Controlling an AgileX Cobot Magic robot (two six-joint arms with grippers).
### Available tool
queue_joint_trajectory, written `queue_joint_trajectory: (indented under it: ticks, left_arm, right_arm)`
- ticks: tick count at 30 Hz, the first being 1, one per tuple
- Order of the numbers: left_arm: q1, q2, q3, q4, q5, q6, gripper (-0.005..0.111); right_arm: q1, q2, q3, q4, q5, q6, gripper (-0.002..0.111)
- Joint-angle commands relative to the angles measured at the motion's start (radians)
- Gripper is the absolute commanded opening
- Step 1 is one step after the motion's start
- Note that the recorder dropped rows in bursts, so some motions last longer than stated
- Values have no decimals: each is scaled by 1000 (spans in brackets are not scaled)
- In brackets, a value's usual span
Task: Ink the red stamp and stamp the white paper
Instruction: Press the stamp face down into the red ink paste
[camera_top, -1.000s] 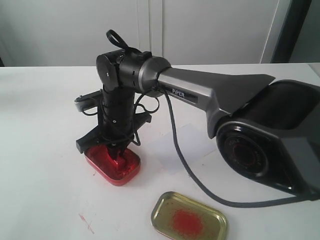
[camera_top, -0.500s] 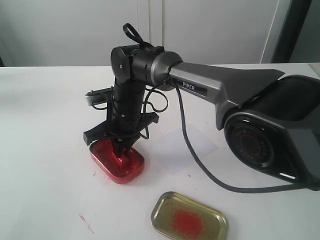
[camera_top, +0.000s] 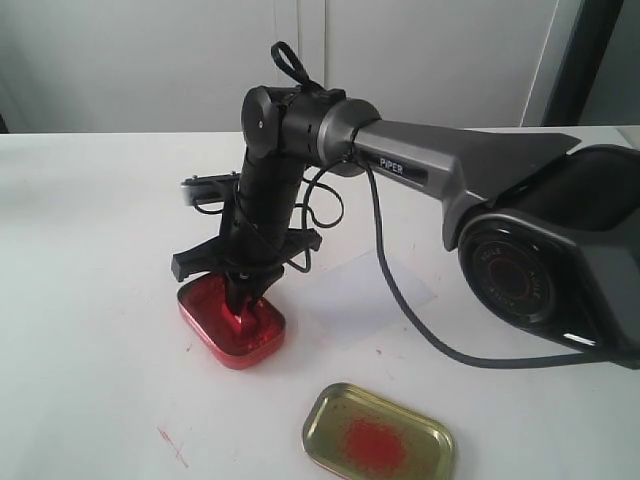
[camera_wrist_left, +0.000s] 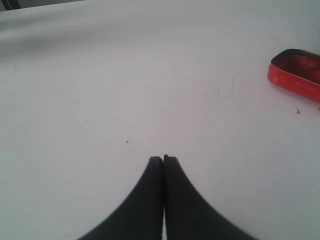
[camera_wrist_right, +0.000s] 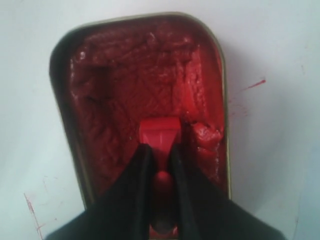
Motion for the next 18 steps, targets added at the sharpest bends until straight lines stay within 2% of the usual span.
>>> queue_joint_trajectory:
  ticks: [1,18]
  left_arm:
    - [1,-5,4,-5,-4,0,0]
    - [1,-5,4,-5,-4,0,0]
  right_arm:
    - [-5,-11,6,16,2,-13,0]
    - [-46,-12,6,137,2,-40,0]
